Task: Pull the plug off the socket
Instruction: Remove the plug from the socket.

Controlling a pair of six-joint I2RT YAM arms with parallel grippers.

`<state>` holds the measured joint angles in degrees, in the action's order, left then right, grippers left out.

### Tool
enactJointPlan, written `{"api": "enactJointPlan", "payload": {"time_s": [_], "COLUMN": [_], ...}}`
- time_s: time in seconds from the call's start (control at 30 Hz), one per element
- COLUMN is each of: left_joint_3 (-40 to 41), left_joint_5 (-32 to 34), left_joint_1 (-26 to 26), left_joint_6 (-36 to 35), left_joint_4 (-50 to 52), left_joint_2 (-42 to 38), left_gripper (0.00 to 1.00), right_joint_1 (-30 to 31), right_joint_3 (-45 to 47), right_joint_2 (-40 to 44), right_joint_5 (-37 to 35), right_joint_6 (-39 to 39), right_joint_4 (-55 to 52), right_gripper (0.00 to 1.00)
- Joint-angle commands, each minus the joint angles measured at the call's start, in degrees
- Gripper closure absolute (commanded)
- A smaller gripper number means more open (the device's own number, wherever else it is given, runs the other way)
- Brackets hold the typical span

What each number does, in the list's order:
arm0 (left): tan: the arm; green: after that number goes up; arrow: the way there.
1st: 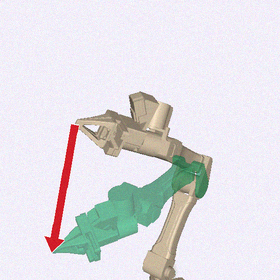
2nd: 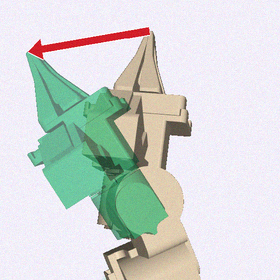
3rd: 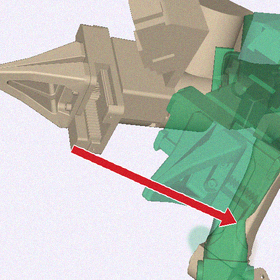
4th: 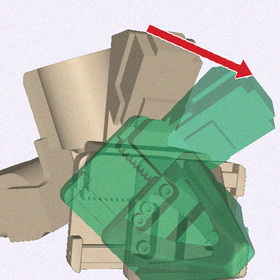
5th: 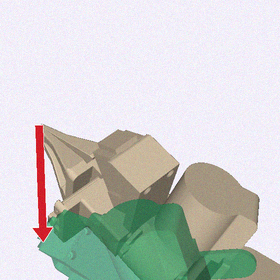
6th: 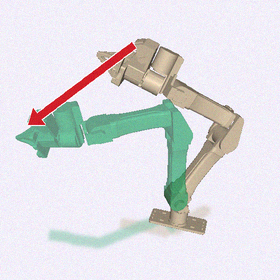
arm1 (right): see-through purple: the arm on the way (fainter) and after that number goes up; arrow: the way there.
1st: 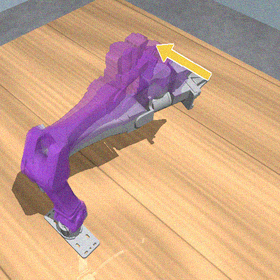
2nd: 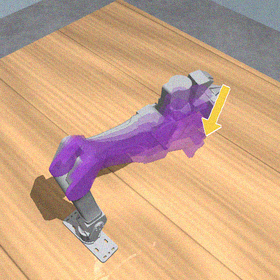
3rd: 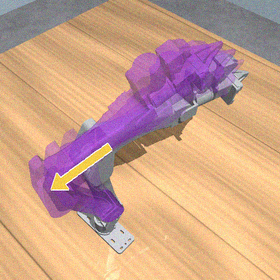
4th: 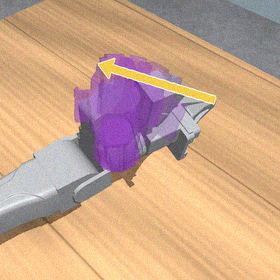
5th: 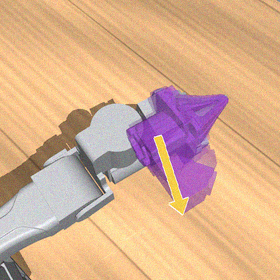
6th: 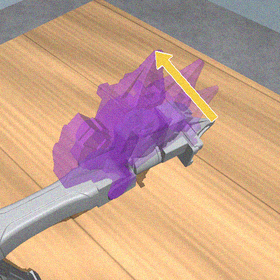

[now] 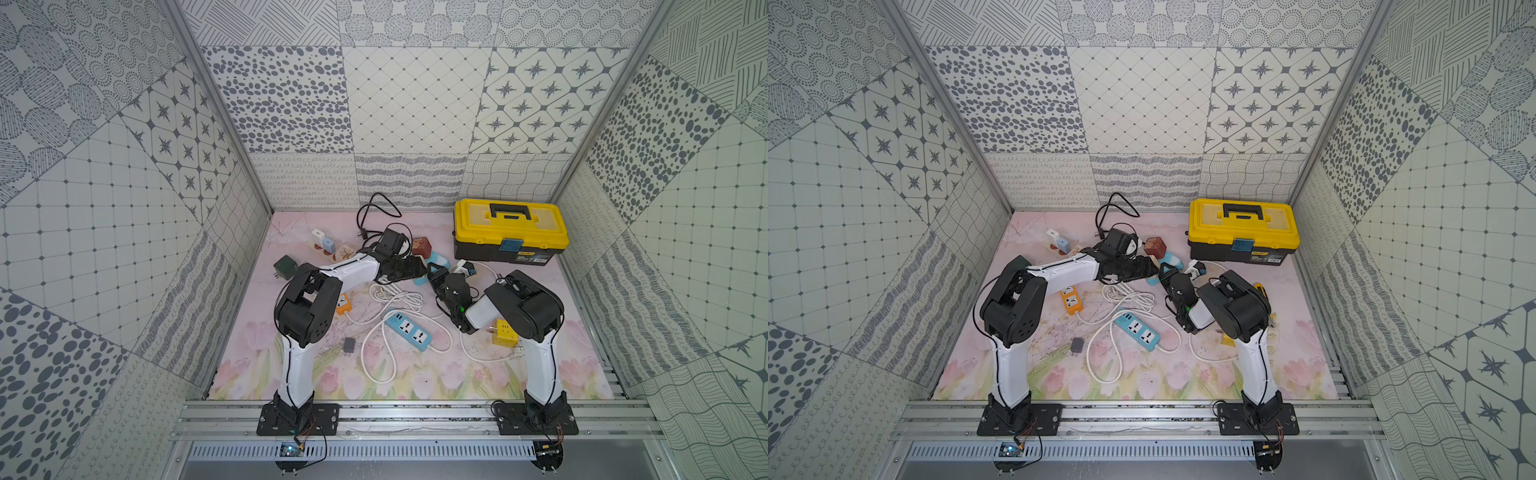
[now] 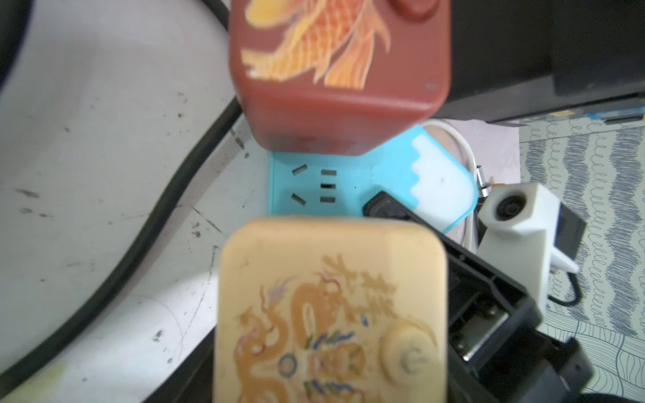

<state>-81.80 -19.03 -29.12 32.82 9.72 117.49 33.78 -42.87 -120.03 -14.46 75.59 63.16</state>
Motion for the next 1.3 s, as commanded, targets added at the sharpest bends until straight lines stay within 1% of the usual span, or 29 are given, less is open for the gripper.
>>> {"api": "enactJointPlan", "payload": {"time_s": [0.0,0.07,0.1,0.13,0.23,0.3,0.33,0.4,0.43,0.5,0.57,0.6,0.63,0.73,0.77,0.8,0.83,0.87,0.9,0.93,0.97,1.0,1.03,1.07,1.1,1.17,1.2,1.23,1.27], "left_joint_3": [0.04,0.48,0.82,0.79,-0.52,-2.07,-2.58,-2.72,-2.46,-1.85,-1.48,-1.36,-1.49,-3.48,-4.25,-4.52,-3.83,-1.85,1.06,3.75,6.54,7.66,6.94,4.27,0.75,-4.34,-4.70,-3.59,-0.84], "left_joint_5": [-2.16,-1.18,-0.72,-0.35,0.60,0.57,0.47,0.45,0.64,0.90,2.01,3.30,5.01,14.52,16.43,15.18,11.62,5.23,-1.04,-5.80,-9.67,-11.44,-10.96,-7.43,-0.97,8.69,8.06,4.60,-1.24], "left_joint_1": [-0.48,-0.47,-0.49,-0.49,-0.48,-0.23,-0.34,-0.30,-0.29,-0.31,-0.31,-0.39,-0.84,-3.47,-4.04,-3.83,-2.91,-1.09,0.84,2.32,3.60,4.16,4.05,2.88,0.81,-3.07,-3.36,-2.42,-0.57], "left_joint_6": [0.65,0.67,0.74,0.69,0.41,0.06,0.18,0.61,0.78,0.89,0.23,-0.69,-2.52,-11.02,-12.97,-12.48,-10.39,-5.91,0.04,5.26,10.51,13.13,12.09,7.22,0.74,-7.47,-7.27,-4.81,0.05], "left_joint_4": [4.68,3.88,3.27,2.87,2.53,2.75,2.66,1.84,1.41,0.62,0.98,1.61,2.75,8.44,10.00,10.83,10.04,7.05,2.14,-3.05,-8.51,-11.30,-10.15,-4.47,2.95,11.17,11.67,9.60,4.80], "left_joint_2": [1.16,0.45,-0.08,-0.56,-0.90,-0.39,-0.23,-0.45,-0.78,-1.74,-2.86,-3.58,-4.19,-5.16,-5.09,-5.04,-5.19,-5.59,-5.92,-6.12,-6.22,-6.05,-5.87,-5.87,-5.78,-5.20,-5.05,-5.14,-5.65], "left_gripper": [0.33,0.39,0.40,0.40,0.36,0.39,0.43,0.56,0.64,0.84,0.98,1.00,1.00,1.00,1.00,1.00,1.00,1.00,1.00,1.00,1.00,1.00,1.00,1.00,1.00,1.00,1.00,1.00,1.00], "right_joint_1": [0.45,0.50,0.44,0.48,0.45,0.49,0.48,0.48,0.49,0.49,0.50,0.49,0.49,0.49,0.42,0.43,0.46,0.49,0.47,0.45,0.50,0.48,0.43,0.41,0.45,0.41,0.38,0.41,0.40], "right_joint_3": [-0.10,-0.22,-0.19,0.02,0.48,0.41,0.32,0.25,0.29,0.89,2.17,2.70,3.03,3.42,3.53,3.67,3.84,3.95,4.08,4.22,4.32,4.43,4.47,4.54,4.54,4.45,4.49,4.59,4.71], "right_joint_2": [0.64,0.72,0.76,0.76,0.28,-0.11,-0.30,-0.47,-0.39,-0.04,0.14,0.22,0.31,0.51,0.29,0.08,-0.18,-0.41,-0.38,-0.47,-0.47,-0.64,-0.89,-1.15,-1.33,-1.69,-1.79,-1.90,-2.00], "right_joint_5": [0.65,0.91,1.00,1.03,1.06,1.39,1.48,1.76,1.65,1.18,0.14,-0.35,-0.63,-1.24,-1.39,-1.49,-1.54,-1.79,-2.12,-2.38,-2.65,-2.83,-2.85,-3.03,-3.03,-3.19,-3.29,-3.45,-3.68], "right_joint_6": [1.82,1.51,1.45,1.48,1.75,1.85,1.85,1.54,1.41,1.18,1.09,1.13,1.06,0.52,0.59,0.74,0.83,0.99,1.12,1.13,1.17,1.15,1.10,1.27,1.39,1.73,1.95,2.14,2.40], "right_joint_4": [-1.49,-2.00,-2.24,-2.34,-2.01,-1.95,-1.92,-2.42,-3.05,-4.64,-4.91,-5.24,-5.93,-8.71,-9.21,-9.36,-9.37,-9.61,-9.99,-10.36,-10.75,-10.77,-10.75,-11.01,-11.21,-11.65,-11.74,-11.80,-11.83], "right_gripper": [1.00,1.00,1.00,1.00,1.00,1.00,1.00,1.00,1.00,1.00,1.00,1.00,1.00,1.00,1.00,1.00,1.00,1.00,1.00,1.00,1.00,1.00,1.00,1.00,1.00,1.00,1.00,1.00,1.00]}}
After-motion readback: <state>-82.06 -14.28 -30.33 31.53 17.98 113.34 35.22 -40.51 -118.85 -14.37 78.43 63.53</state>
